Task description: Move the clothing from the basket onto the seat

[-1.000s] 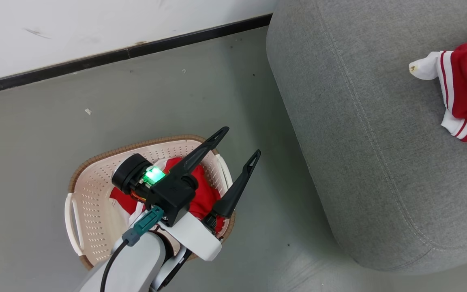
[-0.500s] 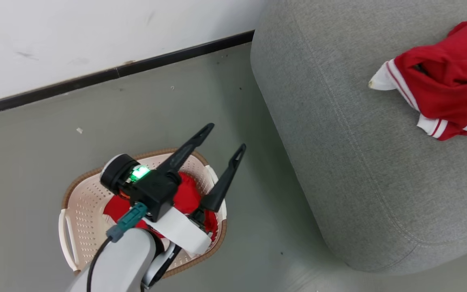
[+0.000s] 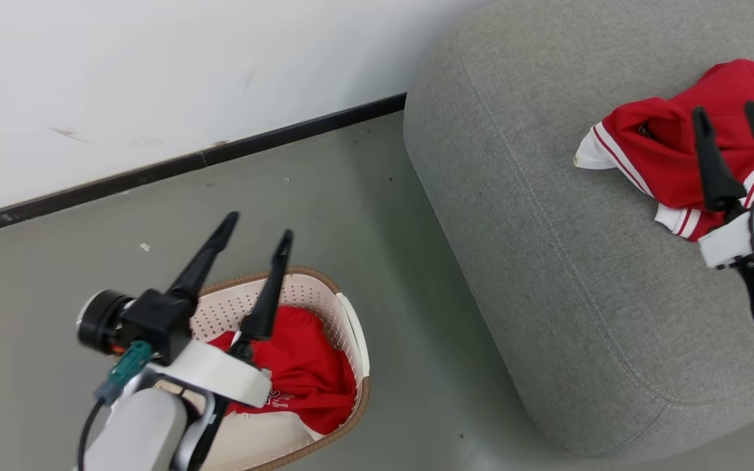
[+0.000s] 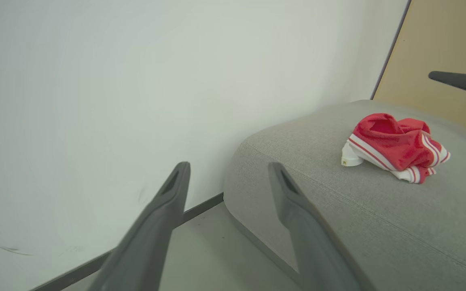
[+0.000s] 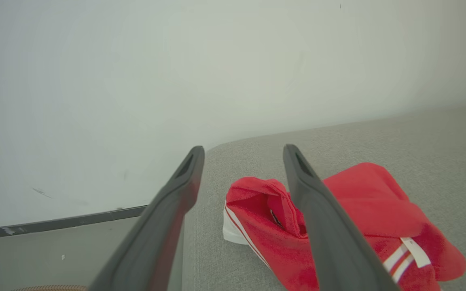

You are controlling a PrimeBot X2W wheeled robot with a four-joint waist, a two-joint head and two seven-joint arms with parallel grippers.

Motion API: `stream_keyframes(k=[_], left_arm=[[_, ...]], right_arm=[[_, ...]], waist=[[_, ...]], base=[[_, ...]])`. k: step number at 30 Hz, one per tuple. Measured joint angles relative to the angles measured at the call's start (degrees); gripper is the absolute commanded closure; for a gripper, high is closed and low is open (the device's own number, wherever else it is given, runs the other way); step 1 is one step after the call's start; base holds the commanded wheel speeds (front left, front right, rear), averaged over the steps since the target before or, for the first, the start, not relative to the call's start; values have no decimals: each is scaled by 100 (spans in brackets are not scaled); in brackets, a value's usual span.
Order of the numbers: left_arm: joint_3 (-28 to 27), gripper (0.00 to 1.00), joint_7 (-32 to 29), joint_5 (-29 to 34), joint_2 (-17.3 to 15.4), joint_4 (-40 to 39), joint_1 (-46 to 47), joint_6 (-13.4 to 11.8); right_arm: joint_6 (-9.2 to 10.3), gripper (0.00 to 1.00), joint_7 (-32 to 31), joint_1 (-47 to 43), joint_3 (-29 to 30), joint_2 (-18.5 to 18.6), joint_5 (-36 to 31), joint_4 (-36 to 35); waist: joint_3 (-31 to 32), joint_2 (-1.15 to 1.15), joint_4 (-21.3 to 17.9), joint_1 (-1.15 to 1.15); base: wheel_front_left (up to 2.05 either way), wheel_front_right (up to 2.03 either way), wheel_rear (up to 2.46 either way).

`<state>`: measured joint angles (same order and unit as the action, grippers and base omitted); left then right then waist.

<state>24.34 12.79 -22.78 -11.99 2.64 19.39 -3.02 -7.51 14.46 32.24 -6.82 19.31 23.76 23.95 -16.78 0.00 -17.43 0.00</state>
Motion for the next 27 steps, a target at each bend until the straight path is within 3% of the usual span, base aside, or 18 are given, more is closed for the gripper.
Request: stream_keyframes(k=[14,27], left_arm=[[-995,0,133,-245,-129,119,-983,-687],[-1368,0,144,-387,-55,113,-1725,-920]], right_arm=[[0,0,1,-741,-246,-665,-764,-676],[0,0,1,-1520,-323,-1065,-1300,-1011]], waist=[[527,0,333,0],[1034,0,716,0]], base=[[0,0,0],[0,0,0]])
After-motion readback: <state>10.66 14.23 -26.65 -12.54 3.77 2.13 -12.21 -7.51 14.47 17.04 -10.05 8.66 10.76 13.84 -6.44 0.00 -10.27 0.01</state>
